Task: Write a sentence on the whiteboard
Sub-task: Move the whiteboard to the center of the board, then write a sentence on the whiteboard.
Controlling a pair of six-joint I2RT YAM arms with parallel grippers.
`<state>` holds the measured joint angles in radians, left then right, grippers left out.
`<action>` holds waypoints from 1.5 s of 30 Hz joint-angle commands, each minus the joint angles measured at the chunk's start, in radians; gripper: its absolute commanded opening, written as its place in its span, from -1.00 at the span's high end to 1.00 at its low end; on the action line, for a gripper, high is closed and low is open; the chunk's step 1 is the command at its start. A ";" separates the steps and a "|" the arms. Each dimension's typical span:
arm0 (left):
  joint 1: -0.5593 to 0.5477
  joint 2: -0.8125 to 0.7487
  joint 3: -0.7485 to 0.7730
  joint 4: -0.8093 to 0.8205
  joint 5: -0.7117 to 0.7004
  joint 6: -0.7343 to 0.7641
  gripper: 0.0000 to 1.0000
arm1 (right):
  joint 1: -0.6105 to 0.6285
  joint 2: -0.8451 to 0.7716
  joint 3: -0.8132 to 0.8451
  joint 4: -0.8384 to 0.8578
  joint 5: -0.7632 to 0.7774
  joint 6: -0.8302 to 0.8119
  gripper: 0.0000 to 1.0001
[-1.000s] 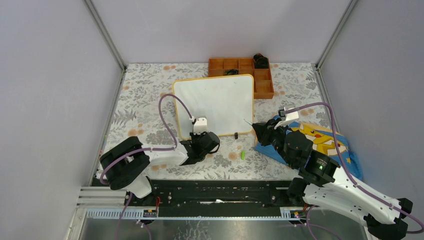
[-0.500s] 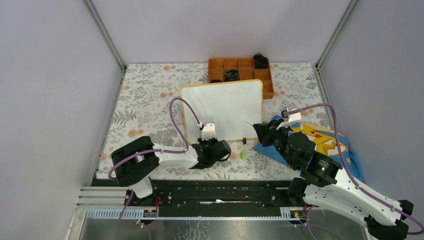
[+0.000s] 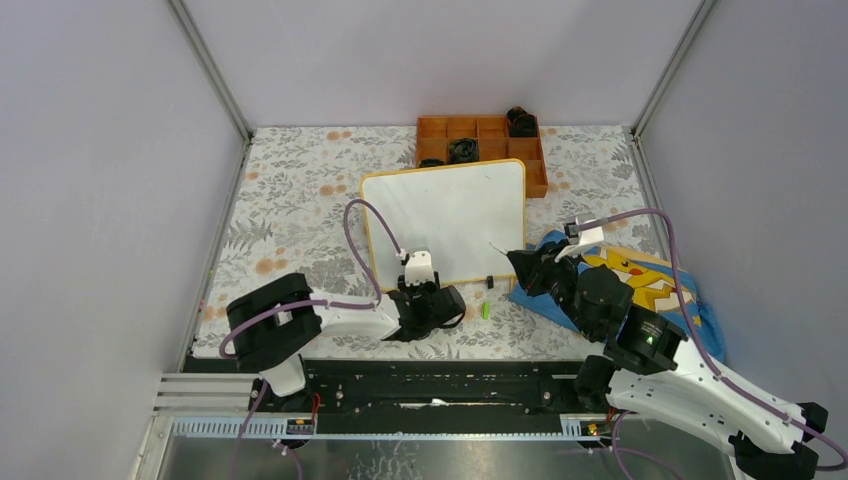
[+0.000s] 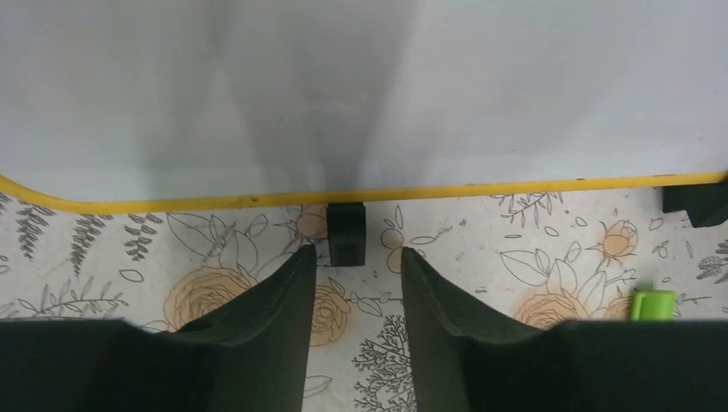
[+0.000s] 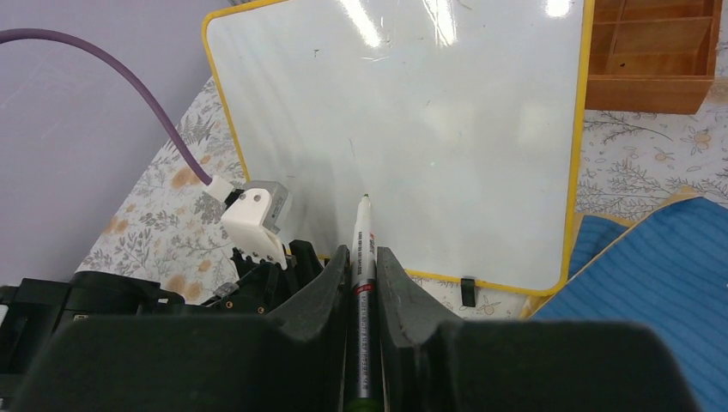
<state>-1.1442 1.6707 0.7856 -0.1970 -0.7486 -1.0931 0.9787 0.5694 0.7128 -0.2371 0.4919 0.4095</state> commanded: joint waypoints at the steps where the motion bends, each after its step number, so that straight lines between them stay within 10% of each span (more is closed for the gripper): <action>1: -0.015 -0.034 -0.007 -0.009 0.002 0.007 -0.04 | -0.005 -0.015 -0.002 0.016 -0.029 0.006 1.00; 10: -0.045 -0.387 -0.103 -0.147 0.098 0.049 -0.49 | -0.006 -0.042 -0.011 0.037 -0.081 -0.034 1.00; 15: -0.008 -0.712 -0.156 -0.111 0.073 0.330 -0.97 | -0.005 -0.019 -0.030 0.107 -0.116 -0.048 1.00; 23: 0.564 -0.917 -0.070 -0.071 0.782 0.677 -0.97 | -0.005 0.061 -0.019 0.171 -0.182 -0.059 1.00; 32: 0.969 -0.826 -0.165 0.315 1.349 0.467 -0.97 | -0.005 0.087 -0.013 0.219 -0.254 -0.099 1.00; 40: 1.037 -0.848 -0.405 0.840 1.218 0.380 -0.98 | -0.006 0.111 0.020 0.210 -0.315 -0.135 1.00; 45: 1.049 -0.872 -0.382 0.750 1.196 0.544 -0.98 | -0.005 0.119 0.013 0.228 -0.335 -0.132 1.00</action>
<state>-0.1139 0.8108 0.3618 0.4328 0.4675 -0.6617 0.9787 0.6853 0.6861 -0.0757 0.1959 0.2981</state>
